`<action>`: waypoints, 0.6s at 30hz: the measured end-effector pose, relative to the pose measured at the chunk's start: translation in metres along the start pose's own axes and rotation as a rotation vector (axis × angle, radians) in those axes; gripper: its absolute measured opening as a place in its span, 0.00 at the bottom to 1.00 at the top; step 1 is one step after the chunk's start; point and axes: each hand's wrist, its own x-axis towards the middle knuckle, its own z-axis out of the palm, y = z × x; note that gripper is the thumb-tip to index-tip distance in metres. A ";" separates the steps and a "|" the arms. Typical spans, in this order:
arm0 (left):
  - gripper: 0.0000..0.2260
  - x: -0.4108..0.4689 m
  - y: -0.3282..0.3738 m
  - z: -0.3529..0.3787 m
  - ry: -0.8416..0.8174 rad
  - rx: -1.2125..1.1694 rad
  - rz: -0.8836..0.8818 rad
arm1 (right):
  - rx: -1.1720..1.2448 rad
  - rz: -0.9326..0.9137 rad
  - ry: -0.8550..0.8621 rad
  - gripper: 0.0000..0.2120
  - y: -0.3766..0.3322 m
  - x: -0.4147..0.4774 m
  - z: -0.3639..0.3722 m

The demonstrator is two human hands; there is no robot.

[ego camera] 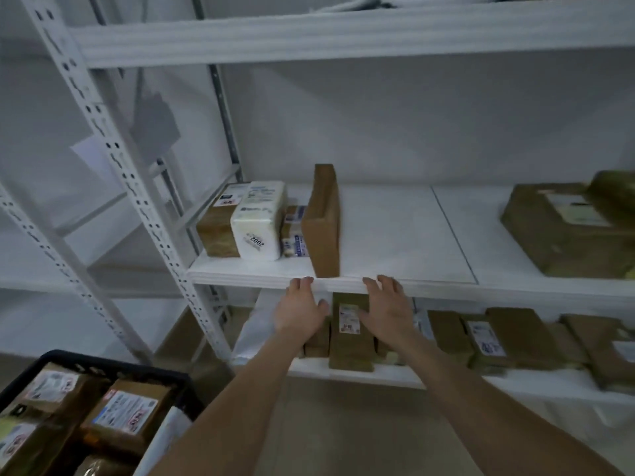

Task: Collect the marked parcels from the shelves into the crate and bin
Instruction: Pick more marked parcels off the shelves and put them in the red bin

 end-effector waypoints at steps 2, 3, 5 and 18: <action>0.22 0.005 0.022 -0.004 0.162 -0.138 -0.063 | 0.040 0.003 0.019 0.30 0.022 0.005 -0.014; 0.21 0.010 0.030 -0.009 0.249 -0.188 -0.088 | 0.077 0.002 0.027 0.30 0.028 0.009 -0.020; 0.20 0.025 0.041 -0.023 0.405 -0.246 -0.106 | 0.189 0.010 0.038 0.31 0.031 0.020 -0.030; 0.16 0.139 0.079 -0.041 0.052 -0.900 -0.215 | 1.196 0.179 -0.137 0.37 0.015 0.135 -0.079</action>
